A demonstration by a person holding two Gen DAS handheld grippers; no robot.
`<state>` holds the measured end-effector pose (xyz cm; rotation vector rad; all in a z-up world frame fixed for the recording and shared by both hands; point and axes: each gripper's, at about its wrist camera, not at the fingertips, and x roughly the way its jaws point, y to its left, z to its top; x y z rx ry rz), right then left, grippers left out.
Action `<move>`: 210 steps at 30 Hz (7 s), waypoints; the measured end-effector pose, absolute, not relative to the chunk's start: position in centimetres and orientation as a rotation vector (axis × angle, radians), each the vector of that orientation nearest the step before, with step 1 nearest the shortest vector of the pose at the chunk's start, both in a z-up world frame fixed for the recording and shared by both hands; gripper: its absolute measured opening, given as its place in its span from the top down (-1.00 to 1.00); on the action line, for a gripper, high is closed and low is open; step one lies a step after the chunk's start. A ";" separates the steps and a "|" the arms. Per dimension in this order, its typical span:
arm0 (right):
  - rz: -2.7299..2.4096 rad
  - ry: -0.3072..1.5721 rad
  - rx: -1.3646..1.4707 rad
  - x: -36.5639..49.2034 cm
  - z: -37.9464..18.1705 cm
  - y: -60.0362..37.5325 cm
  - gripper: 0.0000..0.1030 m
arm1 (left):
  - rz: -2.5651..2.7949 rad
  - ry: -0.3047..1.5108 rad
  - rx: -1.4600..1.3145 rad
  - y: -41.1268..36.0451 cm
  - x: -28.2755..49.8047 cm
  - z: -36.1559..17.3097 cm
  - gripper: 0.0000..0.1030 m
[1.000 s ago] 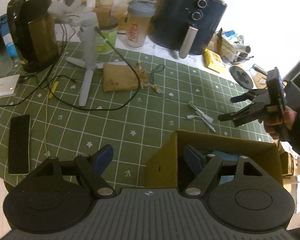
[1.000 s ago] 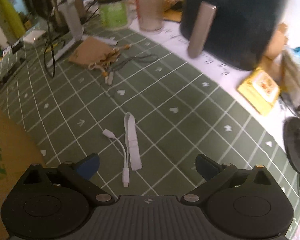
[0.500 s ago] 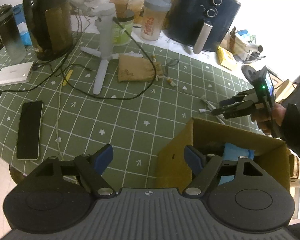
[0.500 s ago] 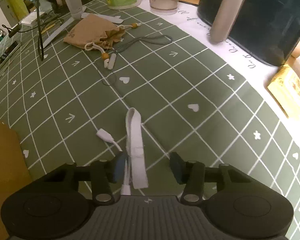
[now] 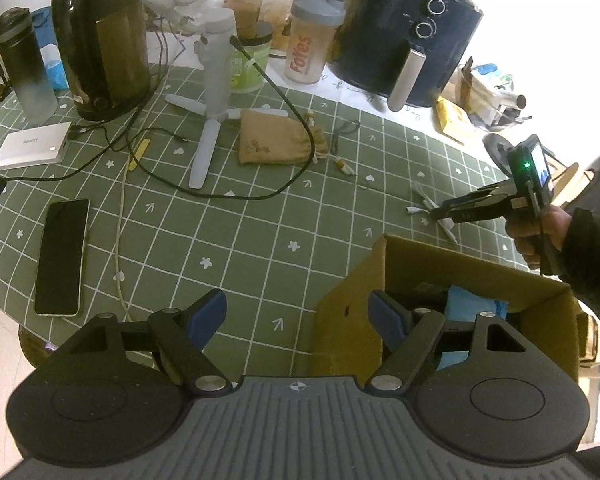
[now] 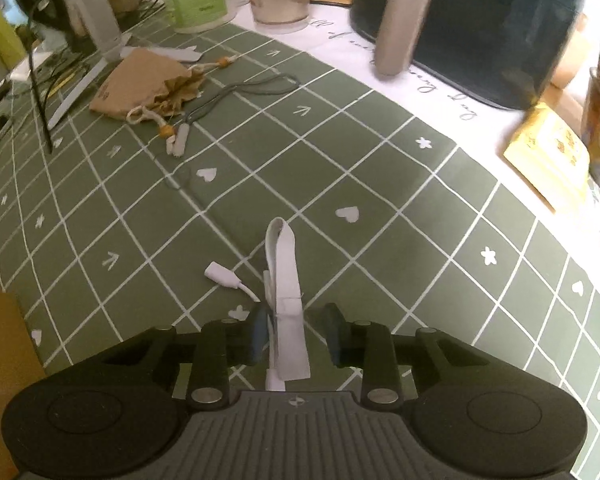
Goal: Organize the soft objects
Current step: 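Close the right gripper on the white strap and lift it, then lower the left gripper onto the tan drawstring pouch and close it while the right holds the strap, then lift the tan pouch with the left gripper and carry it toward the box, then open the left gripper to drop the tan pouch into the box, then lower the white strap into the box and open the right gripper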
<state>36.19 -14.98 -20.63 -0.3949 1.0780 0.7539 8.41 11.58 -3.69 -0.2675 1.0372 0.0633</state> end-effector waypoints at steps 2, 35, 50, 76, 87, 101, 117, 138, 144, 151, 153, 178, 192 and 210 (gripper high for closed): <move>0.740 1.082 -0.374 36.4 -20.7 -15.3 0.36 | 0.063 1.036 -0.267 11.6 8.3 -3.7 -0.51; 0.744 1.071 -0.464 37.1 -20.7 -14.2 0.83 | -0.001 0.988 -0.210 11.8 10.9 -2.7 -0.51; 0.679 0.972 -0.318 34.2 -15.5 -18.6 0.91 | -0.086 0.887 -0.082 10.3 15.7 -1.8 -0.50; 0.498 0.852 -0.035 26.2 -8.9 -27.3 0.91 | -0.120 0.998 0.512 2.9 27.9 -11.1 -0.17; 0.383 0.842 0.003 22.8 -8.2 -30.4 0.91 | -0.036 1.145 0.588 2.4 33.6 -16.4 -0.06; 0.331 0.849 0.030 20.9 -8.1 -31.9 0.91 | -0.012 1.238 0.466 4.6 35.7 -18.9 0.78; 0.344 0.893 0.085 20.0 -8.1 -30.3 0.91 | -0.113 1.015 0.226 5.6 30.7 -11.1 0.82; 0.351 0.803 0.086 16.9 -1.4 -28.8 0.91 | -0.278 0.740 -0.002 6.2 21.5 2.0 0.82; 0.377 0.797 0.110 15.4 -0.4 -27.9 0.91 | -0.333 0.717 -0.019 6.2 17.8 3.9 0.82; 0.412 0.808 0.131 13.5 -0.8 -26.5 0.90 | -0.404 0.733 0.003 5.4 13.3 4.3 0.82; 0.418 0.812 0.135 12.9 -1.0 -26.2 0.91 | -0.422 0.737 0.021 5.1 12.0 4.4 0.82; 0.415 0.836 0.165 7.4 -1.6 -25.3 0.90 | -0.573 0.853 -0.045 2.6 5.4 -0.9 -0.03; 0.387 0.842 0.199 6.1 -1.4 -25.0 0.90 | -0.523 0.924 -0.037 4.1 3.5 -2.7 -0.17; 0.311 0.952 0.129 6.3 -4.3 -23.2 -0.91 | -0.402 0.943 -0.059 7.1 3.3 -3.1 -0.17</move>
